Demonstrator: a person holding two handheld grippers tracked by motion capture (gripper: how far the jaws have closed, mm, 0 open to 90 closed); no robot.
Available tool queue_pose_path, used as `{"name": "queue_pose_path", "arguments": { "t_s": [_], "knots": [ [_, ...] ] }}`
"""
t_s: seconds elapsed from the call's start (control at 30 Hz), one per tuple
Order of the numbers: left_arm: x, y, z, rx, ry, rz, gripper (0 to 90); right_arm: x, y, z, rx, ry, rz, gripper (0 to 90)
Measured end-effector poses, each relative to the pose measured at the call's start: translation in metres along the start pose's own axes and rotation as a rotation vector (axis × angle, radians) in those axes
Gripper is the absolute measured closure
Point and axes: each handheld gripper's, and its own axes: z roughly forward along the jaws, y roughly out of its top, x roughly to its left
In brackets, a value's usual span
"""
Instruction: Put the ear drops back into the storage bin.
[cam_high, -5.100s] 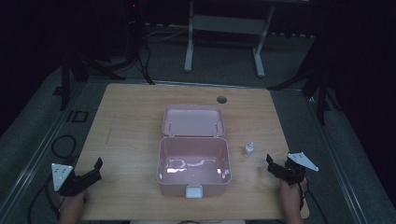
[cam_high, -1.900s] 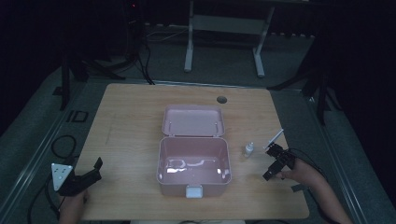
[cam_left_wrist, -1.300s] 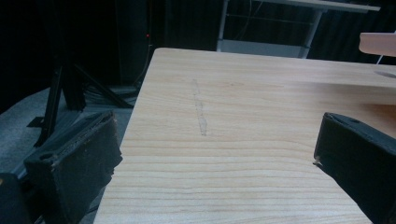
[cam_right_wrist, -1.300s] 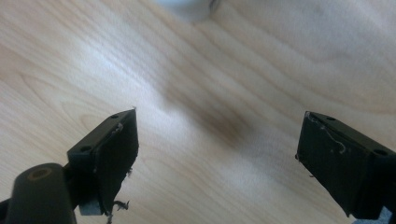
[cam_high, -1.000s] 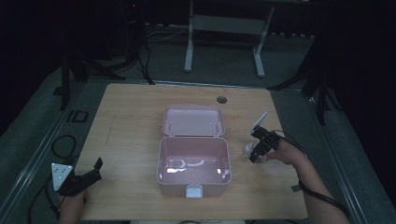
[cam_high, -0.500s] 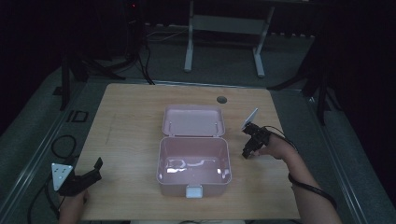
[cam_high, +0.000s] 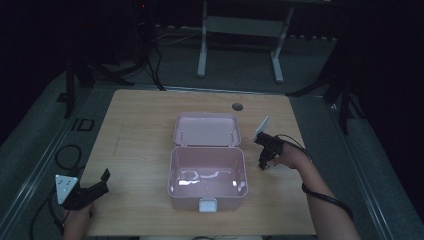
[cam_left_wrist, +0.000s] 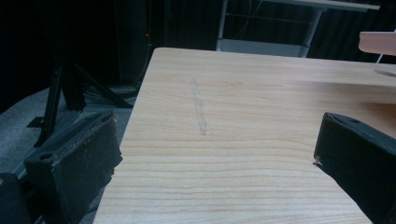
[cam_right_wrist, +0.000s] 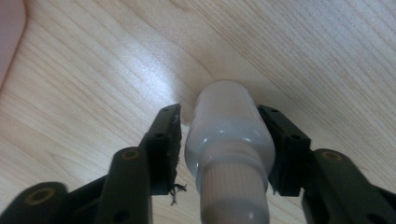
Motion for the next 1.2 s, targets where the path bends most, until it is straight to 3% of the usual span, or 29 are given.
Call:
{"name": "queue_pose_path", "arguments": {
  "t_s": [0.1, 0.27, 0.43, 0.53, 0.7, 1.0, 1.2],
  "knots": [
    [0.000, 0.000, 0.000, 0.001, 0.000, -0.001, 0.5, 0.000, 0.001, 0.000, 0.007, -0.018, -0.005, 58.3],
    [0.000, 0.000, 0.000, 0.001, -0.001, -0.001, 0.5, 0.001, 0.001, -0.001, 0.005, -0.037, -0.028, 59.2],
    [0.000, 0.000, 0.000, 0.000, 0.000, -0.001, 0.5, 0.004, -0.002, -0.003, 0.018, -0.049, -0.087, 59.4],
    [0.000, 0.000, 0.000, 0.001, 0.000, 0.000, 0.5, 0.007, -0.006, -0.005, 0.021, -0.058, -0.149, 59.4],
    [0.000, 0.000, 0.000, 0.000, 0.000, 0.001, 0.5, 0.011, -0.011, -0.006, 0.024, -0.078, -0.205, 59.4],
    [0.000, 0.000, 0.000, 0.001, 0.000, 0.001, 0.5, 0.017, -0.024, -0.008, 0.016, -0.070, -0.305, 59.4],
    [0.000, 0.000, 0.000, 0.003, 0.001, 0.000, 0.5, 0.027, -0.033, -0.009, 0.002, -0.054, -0.433, 59.4]
  ]
}}
